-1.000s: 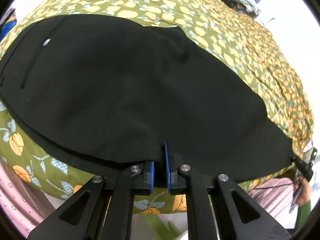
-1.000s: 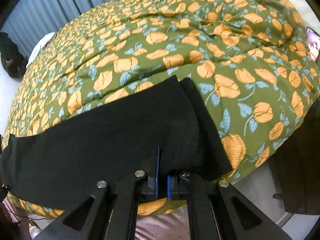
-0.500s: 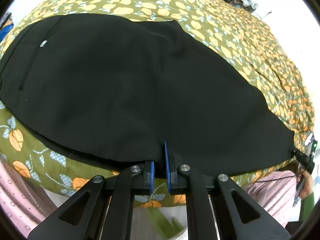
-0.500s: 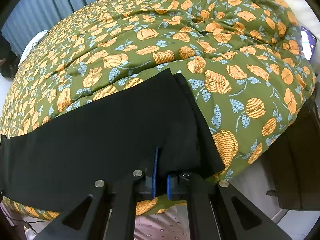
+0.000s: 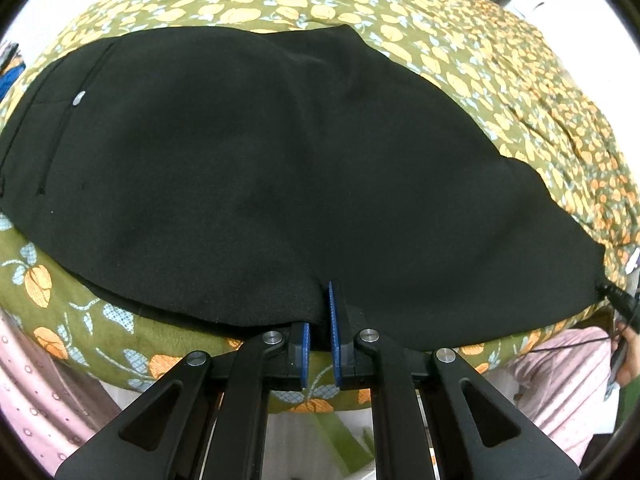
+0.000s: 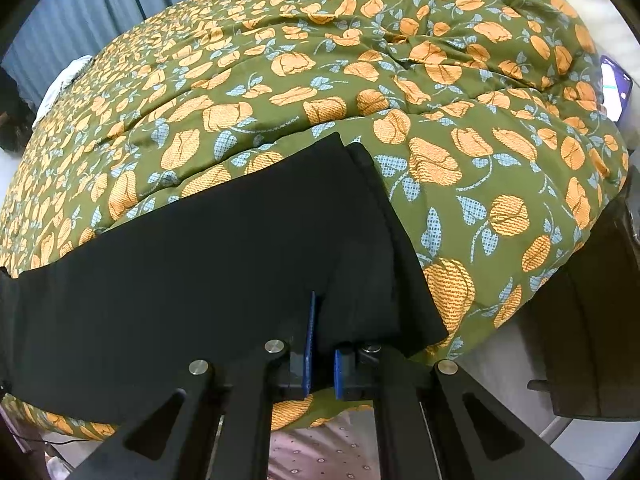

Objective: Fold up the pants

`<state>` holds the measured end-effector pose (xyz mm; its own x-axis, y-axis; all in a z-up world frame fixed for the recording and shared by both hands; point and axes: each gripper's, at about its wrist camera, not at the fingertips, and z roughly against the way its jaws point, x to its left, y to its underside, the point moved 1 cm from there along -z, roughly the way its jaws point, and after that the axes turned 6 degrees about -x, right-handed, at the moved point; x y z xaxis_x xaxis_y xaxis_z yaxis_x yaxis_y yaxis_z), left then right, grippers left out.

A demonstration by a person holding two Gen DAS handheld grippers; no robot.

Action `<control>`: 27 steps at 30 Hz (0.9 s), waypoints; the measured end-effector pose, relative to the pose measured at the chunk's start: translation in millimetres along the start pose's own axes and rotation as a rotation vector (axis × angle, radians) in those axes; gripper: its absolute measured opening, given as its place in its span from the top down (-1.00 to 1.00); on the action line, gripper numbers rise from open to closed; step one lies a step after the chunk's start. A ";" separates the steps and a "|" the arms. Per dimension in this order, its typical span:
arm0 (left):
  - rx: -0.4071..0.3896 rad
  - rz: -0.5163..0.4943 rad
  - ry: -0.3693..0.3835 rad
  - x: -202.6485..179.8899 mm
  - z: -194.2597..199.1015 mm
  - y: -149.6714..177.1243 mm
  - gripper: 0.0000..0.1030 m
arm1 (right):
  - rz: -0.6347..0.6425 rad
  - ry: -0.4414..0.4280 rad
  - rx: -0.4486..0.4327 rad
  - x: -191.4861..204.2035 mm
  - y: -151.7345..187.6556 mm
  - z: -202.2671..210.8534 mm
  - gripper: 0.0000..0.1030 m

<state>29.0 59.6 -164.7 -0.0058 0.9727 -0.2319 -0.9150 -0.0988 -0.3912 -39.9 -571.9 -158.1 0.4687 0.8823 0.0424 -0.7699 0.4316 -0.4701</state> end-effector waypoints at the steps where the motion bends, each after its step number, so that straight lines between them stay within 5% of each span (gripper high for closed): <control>1: 0.001 -0.001 0.000 0.8 -0.1 -0.1 0.87 | 0.000 0.000 0.002 0.0 0.0 -0.2 0.88; 8: 0.008 -0.039 -0.023 -5.3 -1.0 -0.4 0.79 | 0.007 0.003 0.009 1.3 0.6 0.3 0.72; 12: 0.025 -0.062 -0.031 -3.6 0.9 -1.8 0.51 | -0.073 -0.029 -0.051 -13.5 3.2 15.6 -0.38; 13: 0.026 -0.063 -0.028 -1.3 3.2 -2.3 0.41 | -0.098 -0.018 -0.084 -18.7 4.5 22.3 -0.46; 19: 0.022 -0.101 -0.070 8.4 34.8 2.4 0.17 | -0.126 0.001 -0.168 -40.5 5.7 41.8 -0.46; 27: -0.222 -0.169 -0.177 6.6 63.0 -44.1 -0.19 | 0.164 -0.214 -0.201 16.7 -26.1 30.5 -0.36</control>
<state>43.9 83.6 -92.8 0.0509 0.9987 0.0041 -0.7986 0.0432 -0.6003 -25.2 -562.8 -118.3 0.2276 0.9656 0.1258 -0.7170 0.2536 -0.6493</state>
